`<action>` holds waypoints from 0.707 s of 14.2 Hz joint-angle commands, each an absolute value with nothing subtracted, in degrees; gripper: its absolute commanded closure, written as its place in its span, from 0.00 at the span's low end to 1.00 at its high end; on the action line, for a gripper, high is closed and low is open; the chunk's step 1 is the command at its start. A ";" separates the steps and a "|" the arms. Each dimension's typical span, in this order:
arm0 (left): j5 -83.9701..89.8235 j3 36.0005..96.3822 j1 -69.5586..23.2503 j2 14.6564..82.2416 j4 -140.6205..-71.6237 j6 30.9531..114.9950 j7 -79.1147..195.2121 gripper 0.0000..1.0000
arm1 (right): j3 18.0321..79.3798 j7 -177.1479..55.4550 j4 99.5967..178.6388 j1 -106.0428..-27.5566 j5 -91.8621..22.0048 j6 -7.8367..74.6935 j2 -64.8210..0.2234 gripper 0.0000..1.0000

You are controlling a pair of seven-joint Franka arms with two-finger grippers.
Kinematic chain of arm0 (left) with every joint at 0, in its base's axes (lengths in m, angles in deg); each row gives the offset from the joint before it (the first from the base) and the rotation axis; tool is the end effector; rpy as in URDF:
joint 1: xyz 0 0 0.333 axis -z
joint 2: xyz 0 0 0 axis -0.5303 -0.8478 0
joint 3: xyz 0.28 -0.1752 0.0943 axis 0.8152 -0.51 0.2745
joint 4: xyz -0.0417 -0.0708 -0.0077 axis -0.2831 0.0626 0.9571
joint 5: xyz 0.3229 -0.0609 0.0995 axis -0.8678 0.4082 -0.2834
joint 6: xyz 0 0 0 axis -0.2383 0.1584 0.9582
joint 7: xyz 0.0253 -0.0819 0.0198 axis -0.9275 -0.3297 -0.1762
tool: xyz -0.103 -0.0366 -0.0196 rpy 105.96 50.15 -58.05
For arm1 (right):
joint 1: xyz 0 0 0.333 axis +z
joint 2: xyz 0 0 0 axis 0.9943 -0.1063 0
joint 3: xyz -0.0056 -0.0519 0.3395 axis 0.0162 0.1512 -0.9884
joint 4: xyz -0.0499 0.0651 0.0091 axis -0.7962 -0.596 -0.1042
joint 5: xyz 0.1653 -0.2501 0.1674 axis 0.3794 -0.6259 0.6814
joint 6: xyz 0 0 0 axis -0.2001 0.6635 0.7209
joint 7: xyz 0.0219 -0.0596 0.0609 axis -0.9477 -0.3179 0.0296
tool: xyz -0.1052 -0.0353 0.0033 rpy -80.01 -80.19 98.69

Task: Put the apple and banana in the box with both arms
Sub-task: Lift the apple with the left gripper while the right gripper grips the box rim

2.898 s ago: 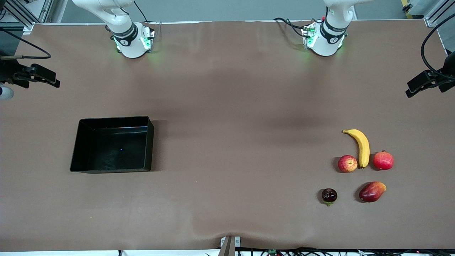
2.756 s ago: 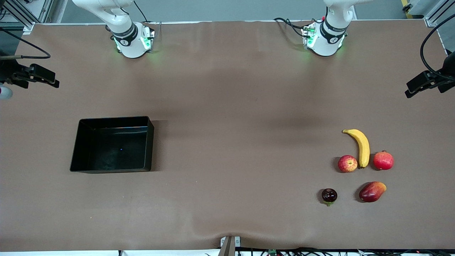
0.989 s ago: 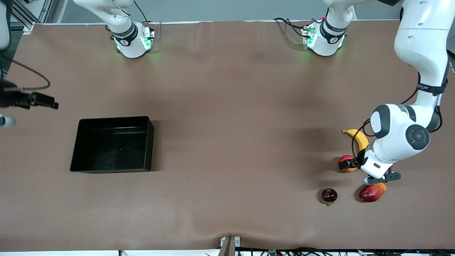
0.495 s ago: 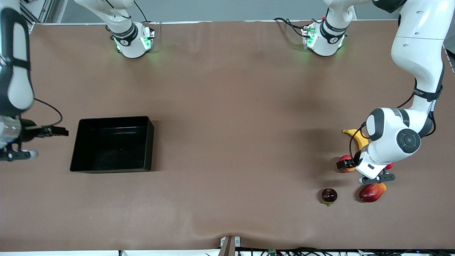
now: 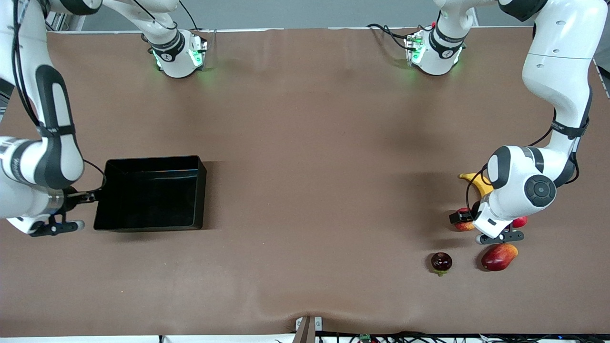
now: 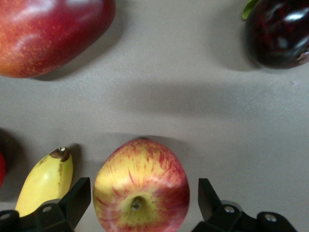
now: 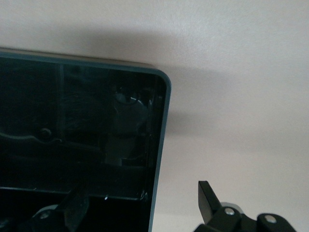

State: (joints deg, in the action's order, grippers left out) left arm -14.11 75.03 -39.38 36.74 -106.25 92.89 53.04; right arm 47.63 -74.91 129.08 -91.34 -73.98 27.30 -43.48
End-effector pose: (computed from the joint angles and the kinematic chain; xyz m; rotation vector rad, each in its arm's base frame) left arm 0.6498 -0.0071 0.2618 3.1345 0.1498 0.0129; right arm 0.6326 -0.1266 0.3251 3.0968 0.2352 -0.4038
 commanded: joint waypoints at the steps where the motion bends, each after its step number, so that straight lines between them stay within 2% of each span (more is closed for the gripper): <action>1: -15.56 75.11 -39.41 37.33 -107.13 92.84 52.20 0.47 | 46.69 -76.55 127.90 -92.86 -74.50 28.28 -45.39 0.00; 2: -15.64 75.11 -39.41 37.59 -107.05 92.66 52.54 0.81 | 46.68 -76.56 127.90 -92.95 -74.41 28.55 -46.01 0.00; 3: -15.65 75.03 -39.24 37.86 -106.87 91.87 52.20 1.00 | 46.68 -76.64 127.99 -92.86 -74.41 28.55 -46.19 0.00; 6: -15.65 74.59 -38.71 39.96 -106.08 88.36 51.67 1.00 | 46.60 -76.64 128.42 -92.95 -74.32 28.46 -46.80 0.00; 8: -15.56 74.06 -38.10 41.89 -105.90 86.69 51.67 1.00 | 46.60 -76.73 128.69 -92.95 -74.32 28.55 -47.33 0.08; 10: -15.56 73.54 -36.87 43.39 -104.07 82.66 51.58 1.00 | 46.60 -76.82 128.69 -92.95 -74.15 28.64 -47.33 0.10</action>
State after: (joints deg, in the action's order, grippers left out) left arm -14.23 73.87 -38.29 40.46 -104.84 86.96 52.97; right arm 47.55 -75.83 129.13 -91.88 -73.97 28.77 -47.08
